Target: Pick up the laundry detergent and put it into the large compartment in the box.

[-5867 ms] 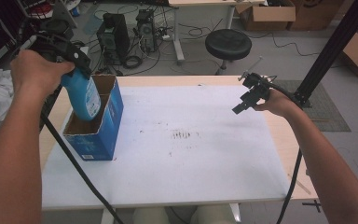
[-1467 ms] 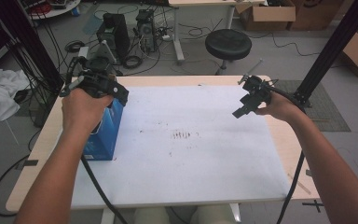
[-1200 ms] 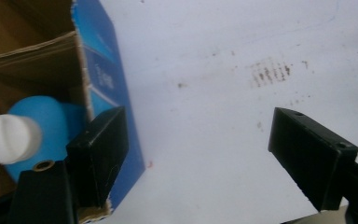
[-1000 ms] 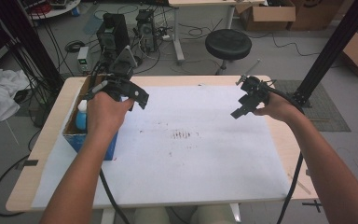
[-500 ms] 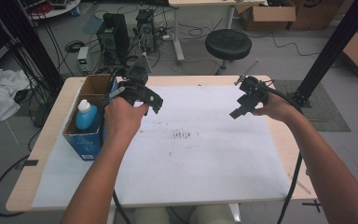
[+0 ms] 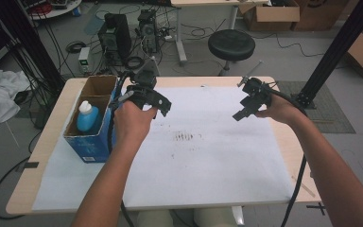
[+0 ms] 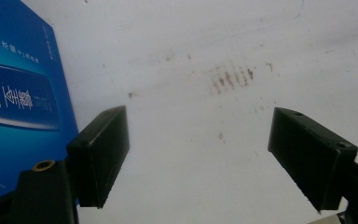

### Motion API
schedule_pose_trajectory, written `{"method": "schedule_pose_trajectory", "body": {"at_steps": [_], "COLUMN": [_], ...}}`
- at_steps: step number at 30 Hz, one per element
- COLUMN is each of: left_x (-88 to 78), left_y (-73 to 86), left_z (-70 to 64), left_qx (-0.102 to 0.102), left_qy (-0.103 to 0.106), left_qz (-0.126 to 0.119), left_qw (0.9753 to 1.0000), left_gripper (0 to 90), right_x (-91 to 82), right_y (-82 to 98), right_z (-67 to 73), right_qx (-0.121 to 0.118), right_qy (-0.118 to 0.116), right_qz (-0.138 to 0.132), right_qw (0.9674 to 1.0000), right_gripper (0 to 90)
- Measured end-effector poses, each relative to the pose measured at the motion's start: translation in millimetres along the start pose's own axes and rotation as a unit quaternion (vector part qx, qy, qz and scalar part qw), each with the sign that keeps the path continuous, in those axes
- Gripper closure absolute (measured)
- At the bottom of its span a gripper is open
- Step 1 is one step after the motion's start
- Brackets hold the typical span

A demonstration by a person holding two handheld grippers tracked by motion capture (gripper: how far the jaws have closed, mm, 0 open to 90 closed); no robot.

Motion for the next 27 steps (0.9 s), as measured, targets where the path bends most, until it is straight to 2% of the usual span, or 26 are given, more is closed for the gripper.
{"method": "schedule_pose_trajectory", "body": {"at_steps": [8, 27], "left_x": [0.8, 1.7], "left_y": [2.2, 1.2], "left_z": [2.3, -2.0], "left_qx": [-0.007, -0.002], "left_qy": [0.007, 0.013], "left_qz": [-0.006, -0.006], "left_qw": [0.9999, 0.9999], "left_gripper": [21.7, 21.9], "right_x": [1.0, -1.2], "right_y": [-1.0, 0.5], "right_z": [2.5, 3.4], "right_qx": [-0.003, 0.0], "right_qy": [0.0, 0.002], "right_qz": [0.002, 0.003], "right_qw": [1.0, 1.0], "right_gripper": [17.3, 17.4]}}
Point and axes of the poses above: each handheld gripper's, and its own axes: x roughly forward along the jaws, y roughly out of its underside, z roughly to its left, the point moved 6 cm from there along x, roughly forward along the jaws, and after that the axes turned 2 degrees about y, right-handed, at the moved point
